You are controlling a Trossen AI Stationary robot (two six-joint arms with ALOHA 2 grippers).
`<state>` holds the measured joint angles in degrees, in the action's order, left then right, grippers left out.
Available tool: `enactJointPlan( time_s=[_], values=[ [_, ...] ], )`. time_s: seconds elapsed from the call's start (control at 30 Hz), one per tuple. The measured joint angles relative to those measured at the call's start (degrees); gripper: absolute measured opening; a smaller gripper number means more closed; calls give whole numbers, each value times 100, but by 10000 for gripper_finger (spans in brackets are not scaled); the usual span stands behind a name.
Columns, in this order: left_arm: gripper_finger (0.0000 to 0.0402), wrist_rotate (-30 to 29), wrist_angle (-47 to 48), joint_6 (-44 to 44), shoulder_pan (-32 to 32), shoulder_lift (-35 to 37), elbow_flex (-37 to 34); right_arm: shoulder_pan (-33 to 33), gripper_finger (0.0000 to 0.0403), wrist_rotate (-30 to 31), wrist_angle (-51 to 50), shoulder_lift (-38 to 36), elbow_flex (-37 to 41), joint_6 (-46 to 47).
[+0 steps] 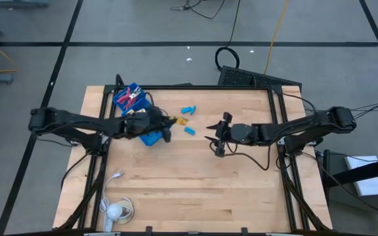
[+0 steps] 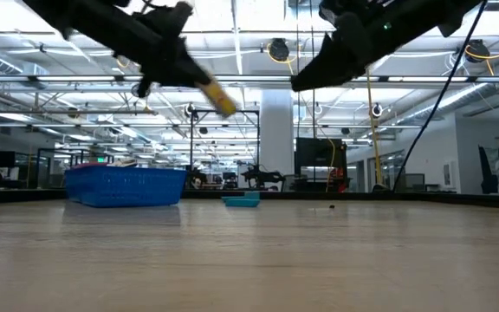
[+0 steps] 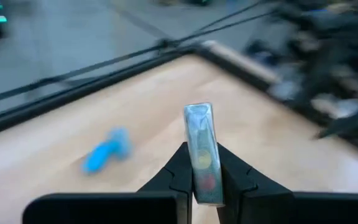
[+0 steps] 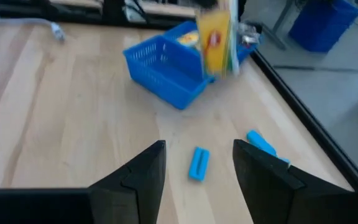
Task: Pick & Place School Supplies
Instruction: Put the yellow crayon box into the middle blue bin
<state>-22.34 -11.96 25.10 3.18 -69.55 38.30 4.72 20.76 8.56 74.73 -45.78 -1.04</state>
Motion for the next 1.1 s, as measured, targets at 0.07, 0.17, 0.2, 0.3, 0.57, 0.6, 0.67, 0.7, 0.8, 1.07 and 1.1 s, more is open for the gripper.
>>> enactJointPlan(
  time_s=[0.07, 0.17, 0.2, 0.3, 0.57, 0.6, 0.67, 0.7, 0.8, 1.07, 1.1],
  values=[
    [31, -539, 759, 188, -40, 377, 0, -4, 180, 1, -169, -48, 2, 40],
    [31, -1254, 2089, 743, -74, 925, 0, -15, 180, -1, -241, -82, 2, 42],
    [31, -1441, 2512, 965, -77, 1082, 0, -16, 179, 3, -239, -75, 2, 40],
    [31, -1927, 3672, 1659, -73, 1435, -1, -68, 174, 1, -178, -26, 4, 13],
    [31, -1694, 5413, 2763, 266, 1758, -4, -202, 173, 5, -114, -5, 4, 35],
    [31, -1590, 5521, 2783, 357, 1754, -4, -205, 173, 4, -113, -5, 4, 35],
    [31, -1518, 5647, 2798, 527, 1740, -7, -205, 172, 6, -114, -5, 4, 35],
    [31, -1520, 5648, 2802, 594, 1706, -7, -205, 171, 6, -110, -5, 4, 35],
    [31, -1539, 5530, 2456, 742, 1523, -7, -205, 169, 6, -111, -4, 6, 37],
    [38, -2042, 4987, 1086, 785, 923, -7, -205, 169, 6, -112, -2, 7, 40],
    [39, -2087, 4971, 991, 785, 826, -7, -205, 169, 6, -112, -2, 7, 40]
  ],
)
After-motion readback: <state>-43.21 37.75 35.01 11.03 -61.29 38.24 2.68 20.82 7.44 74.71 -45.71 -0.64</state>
